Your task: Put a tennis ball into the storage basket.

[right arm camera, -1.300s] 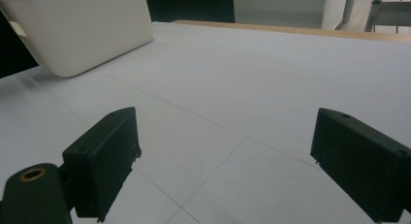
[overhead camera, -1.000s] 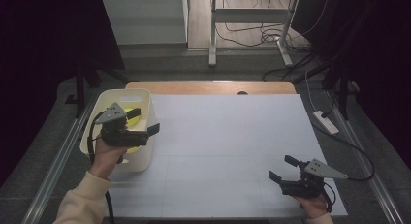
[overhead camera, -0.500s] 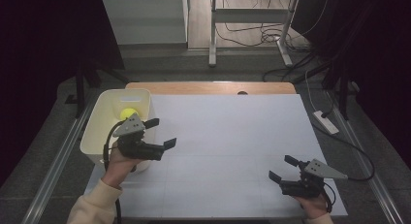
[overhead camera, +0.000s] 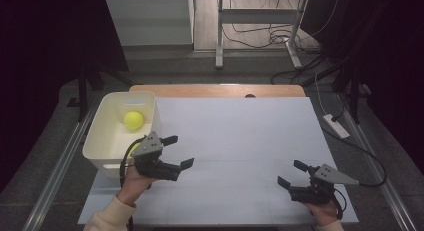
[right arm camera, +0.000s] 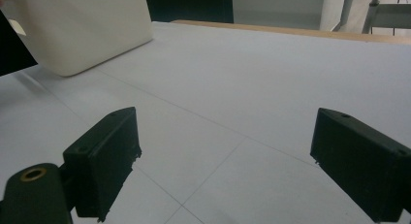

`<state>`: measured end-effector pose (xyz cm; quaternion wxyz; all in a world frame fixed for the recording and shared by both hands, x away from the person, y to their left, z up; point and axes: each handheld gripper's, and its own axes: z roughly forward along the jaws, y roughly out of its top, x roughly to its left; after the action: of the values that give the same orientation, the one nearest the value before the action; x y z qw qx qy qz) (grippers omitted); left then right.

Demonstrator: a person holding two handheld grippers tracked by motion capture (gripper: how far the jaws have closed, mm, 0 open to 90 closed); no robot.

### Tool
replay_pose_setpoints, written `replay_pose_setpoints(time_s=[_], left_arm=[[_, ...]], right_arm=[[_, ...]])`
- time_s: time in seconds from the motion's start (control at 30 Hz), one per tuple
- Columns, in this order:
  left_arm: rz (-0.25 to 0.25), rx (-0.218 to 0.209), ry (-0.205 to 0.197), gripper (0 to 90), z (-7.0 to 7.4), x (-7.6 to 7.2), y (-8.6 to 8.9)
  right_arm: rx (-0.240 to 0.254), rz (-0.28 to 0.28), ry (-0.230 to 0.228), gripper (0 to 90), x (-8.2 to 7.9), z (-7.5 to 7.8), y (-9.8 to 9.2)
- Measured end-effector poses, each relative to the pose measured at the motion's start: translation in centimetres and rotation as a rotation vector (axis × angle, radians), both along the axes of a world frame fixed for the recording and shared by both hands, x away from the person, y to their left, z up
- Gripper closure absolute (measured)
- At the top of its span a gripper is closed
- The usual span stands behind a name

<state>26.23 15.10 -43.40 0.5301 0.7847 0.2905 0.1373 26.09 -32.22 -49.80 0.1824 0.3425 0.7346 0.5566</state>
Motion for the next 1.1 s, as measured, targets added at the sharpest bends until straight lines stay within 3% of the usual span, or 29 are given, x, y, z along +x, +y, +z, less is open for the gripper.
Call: replay_pose_setpoints(time_s=[0.3,0.63,1.1], left_arm=[[-0.032,0.061,0.014,8.8,-2.7,-0.8,-1.3],[-0.004,0.058,0.039,8.9,-5.6,-1.5,-0.4],[0.021,0.056,0.041,8.3,-7.4,-2.1,1.2]], right_arm=[[-0.001,0.0,-0.002,10.2,0.0,0.0,0.0],[-0.005,0.005,0.0,10.2,0.0,-0.1,0.0],[-0.02,0.014,0.015,10.2,0.1,-0.5,-0.1]])
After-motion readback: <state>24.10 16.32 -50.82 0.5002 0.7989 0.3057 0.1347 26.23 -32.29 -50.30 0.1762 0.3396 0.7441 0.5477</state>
